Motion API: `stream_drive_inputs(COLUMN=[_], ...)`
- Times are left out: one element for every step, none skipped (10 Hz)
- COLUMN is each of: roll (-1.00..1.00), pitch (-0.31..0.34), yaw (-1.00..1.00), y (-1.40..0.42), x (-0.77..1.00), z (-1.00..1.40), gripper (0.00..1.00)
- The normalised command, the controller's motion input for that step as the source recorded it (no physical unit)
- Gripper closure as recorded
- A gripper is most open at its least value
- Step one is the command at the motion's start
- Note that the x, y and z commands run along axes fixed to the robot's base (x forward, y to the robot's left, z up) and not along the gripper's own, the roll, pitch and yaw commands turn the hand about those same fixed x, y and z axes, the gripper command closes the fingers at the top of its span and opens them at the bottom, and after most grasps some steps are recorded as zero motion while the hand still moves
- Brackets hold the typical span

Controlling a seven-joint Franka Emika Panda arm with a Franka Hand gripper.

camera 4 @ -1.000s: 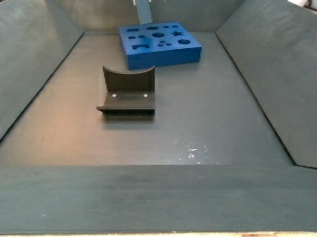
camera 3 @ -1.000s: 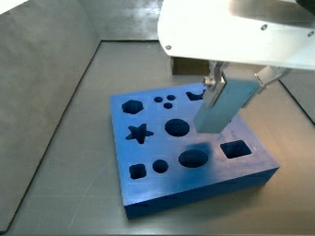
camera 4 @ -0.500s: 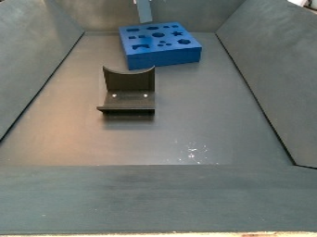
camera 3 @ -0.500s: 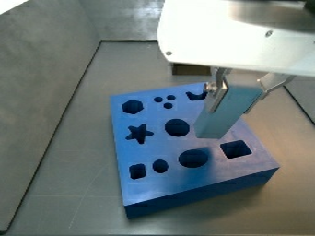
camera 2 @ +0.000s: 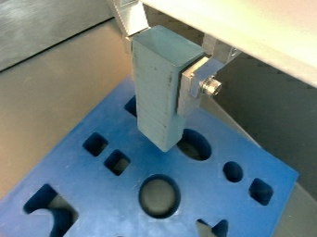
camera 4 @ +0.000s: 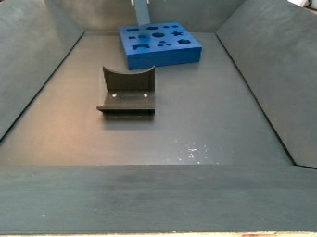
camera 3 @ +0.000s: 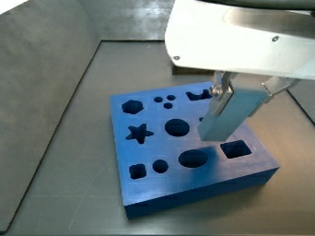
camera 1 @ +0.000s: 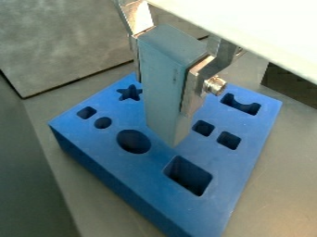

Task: Pick up the rectangle object. Move up. Place the rectangle object on the fixture. Regrasp the rectangle object. Move to above the board. Insert the rectangle object.
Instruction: Insert the rectangle object.

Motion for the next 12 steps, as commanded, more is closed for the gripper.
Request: stream_drive_inputs(roll=[0.93, 0.69, 0.0, 0.0, -0.02, -0.01, -0.01, -0.02, 0.0, -0.02, -0.02, 0.0], pitch=[0.534, 0.26, 0.18, 0.891, 0.966, 0.994, 0.989, 0.997, 1.0, 1.0, 1.0, 0.02], yaw=[0.02, 0.15, 0.0, 0.05, 0.09, 0.08, 0.06, 0.06, 0.07, 0.07, 0.03, 0.0], y=[-0.45, -0.47, 0.0, 0.03, 0.05, 0.05, 0.02, 0.03, 0.02, 0.02, 0.0, 0.0], x=[0.4, 0.2, 0.18, 0.73, 0.67, 0.66, 0.66, 0.65, 0.62, 0.61, 0.62, 0.0], z=[0.1, 0.0, 0.0, -0.04, -0.07, -0.09, -0.02, -0.02, -0.04, -0.03, 0.0, 0.0], gripper=[1.0, 1.0, 1.0, 1.0, 1.0, 1.0, 1.0, 1.0, 1.0, 1.0, 1.0, 1.0])
